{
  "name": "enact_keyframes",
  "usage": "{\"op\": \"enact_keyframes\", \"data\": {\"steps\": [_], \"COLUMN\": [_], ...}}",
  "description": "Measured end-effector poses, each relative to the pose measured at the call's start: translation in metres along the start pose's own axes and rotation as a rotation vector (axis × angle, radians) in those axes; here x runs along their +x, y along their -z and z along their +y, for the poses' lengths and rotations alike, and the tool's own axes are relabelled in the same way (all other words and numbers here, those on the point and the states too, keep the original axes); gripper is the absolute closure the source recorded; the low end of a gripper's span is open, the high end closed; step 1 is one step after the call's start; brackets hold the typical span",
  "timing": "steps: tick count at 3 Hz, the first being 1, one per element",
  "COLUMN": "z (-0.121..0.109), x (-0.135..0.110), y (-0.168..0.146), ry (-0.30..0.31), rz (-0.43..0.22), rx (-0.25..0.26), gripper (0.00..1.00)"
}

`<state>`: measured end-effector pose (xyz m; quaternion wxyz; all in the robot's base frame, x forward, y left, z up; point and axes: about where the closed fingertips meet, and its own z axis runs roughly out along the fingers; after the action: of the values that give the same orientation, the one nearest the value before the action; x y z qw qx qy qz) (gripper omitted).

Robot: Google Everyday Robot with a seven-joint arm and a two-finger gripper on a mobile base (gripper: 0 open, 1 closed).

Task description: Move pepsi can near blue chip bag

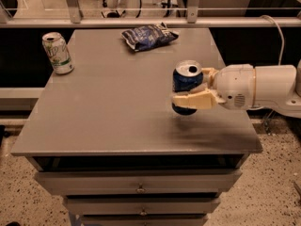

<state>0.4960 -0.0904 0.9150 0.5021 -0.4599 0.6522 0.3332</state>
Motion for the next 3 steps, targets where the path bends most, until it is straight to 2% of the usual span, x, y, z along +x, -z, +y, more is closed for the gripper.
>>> {"op": "enact_keyframes", "data": {"steps": [1, 2, 3], "z": [-0.026, -0.076, -0.153], "x": [-0.003, -0.005, -0.015], "y": [-0.002, -0.007, -0.040], "ry": [0.019, 0.035, 0.045], "rz": [0.006, 0.021, -0.006], "rx": [0.039, 0.092, 0.172], "gripper": [1.00, 1.00, 1.00]}}
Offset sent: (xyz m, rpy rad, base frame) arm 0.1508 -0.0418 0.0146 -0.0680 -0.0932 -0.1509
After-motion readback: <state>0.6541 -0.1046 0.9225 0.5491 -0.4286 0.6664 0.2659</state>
